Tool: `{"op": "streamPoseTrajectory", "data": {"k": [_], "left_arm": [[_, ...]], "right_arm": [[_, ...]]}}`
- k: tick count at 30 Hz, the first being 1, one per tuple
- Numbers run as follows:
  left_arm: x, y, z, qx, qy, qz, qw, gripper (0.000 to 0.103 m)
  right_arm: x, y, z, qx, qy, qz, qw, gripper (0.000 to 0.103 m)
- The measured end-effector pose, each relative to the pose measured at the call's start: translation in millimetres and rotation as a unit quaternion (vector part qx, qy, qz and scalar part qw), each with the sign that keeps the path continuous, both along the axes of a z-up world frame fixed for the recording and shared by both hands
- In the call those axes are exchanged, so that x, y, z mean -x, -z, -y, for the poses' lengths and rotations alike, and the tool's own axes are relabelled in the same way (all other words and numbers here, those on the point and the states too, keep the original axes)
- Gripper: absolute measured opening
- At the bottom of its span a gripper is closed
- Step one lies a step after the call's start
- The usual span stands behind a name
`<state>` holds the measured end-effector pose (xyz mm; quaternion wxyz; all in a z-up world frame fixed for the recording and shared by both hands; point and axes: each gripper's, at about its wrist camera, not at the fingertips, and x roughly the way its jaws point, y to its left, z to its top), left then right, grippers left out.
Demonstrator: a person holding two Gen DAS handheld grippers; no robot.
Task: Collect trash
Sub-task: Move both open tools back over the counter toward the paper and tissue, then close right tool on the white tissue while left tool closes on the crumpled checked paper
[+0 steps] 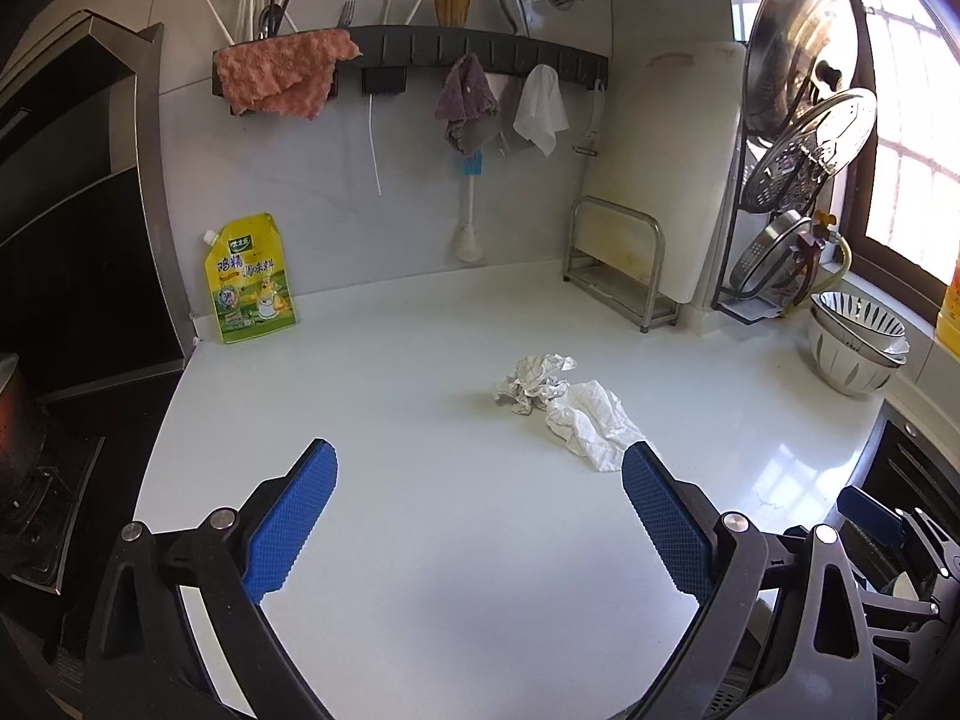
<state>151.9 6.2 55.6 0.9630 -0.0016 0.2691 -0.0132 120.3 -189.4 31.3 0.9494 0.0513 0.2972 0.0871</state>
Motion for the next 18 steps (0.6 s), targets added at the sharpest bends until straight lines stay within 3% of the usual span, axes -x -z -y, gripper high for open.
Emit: {"op": "streamPoseTrajectory", "data": {"k": [18], "left_arm": [[-106.7, 46.0, -16.1, 0.003, -0.035, -0.052, 0.9981, 0.094]], "right_arm": [[-135.5, 28.2, -25.7, 0.010, -0.069, -0.056, 0.996, 0.073]]}}
